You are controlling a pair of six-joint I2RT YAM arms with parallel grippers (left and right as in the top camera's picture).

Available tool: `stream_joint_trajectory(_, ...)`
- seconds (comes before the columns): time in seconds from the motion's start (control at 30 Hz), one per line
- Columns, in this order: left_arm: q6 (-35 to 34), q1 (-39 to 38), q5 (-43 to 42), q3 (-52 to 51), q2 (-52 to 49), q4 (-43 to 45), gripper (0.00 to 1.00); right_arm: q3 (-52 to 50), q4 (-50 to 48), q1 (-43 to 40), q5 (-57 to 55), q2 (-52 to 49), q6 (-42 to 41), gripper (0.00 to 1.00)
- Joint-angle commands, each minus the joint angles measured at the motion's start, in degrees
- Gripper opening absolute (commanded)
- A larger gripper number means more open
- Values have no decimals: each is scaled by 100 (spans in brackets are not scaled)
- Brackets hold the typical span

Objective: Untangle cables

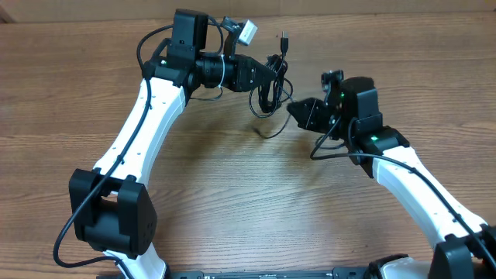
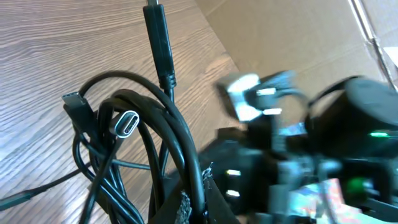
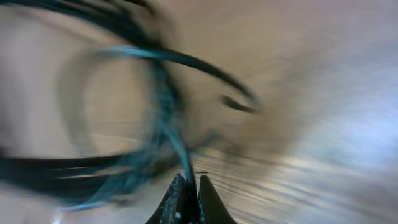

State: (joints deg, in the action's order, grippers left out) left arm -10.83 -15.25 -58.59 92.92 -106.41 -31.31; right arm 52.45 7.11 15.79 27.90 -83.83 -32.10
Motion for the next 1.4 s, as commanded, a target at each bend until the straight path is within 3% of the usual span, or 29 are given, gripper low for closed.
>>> stream_joint_trajectory(0.0, -7, -4, 59, 92, 66, -4, 4, 57, -581, -11, 1252, 328, 103, 4)
stream_joint_trajectory(0.33, 446, -48, -55, 92, 66, -162, 4, 55, -592, -11, 1403, 361, 107, 4)
stream_joint_trajectory(0.87, 623, -61, -1939, 92, 66, -144, 4, 55, -341, -11, 101, 330, 101, 4)
stream_joint_trajectory(1.17, 627, -216, -1969, 92, 66, -151, 4, 55, -450, -11, 59, 330, 98, 5)
stream_joint_trajectory(1.37, 866, -313, -1932, 92, 66, -162, 4, 55, -520, -11, 61, 330, 101, 12)
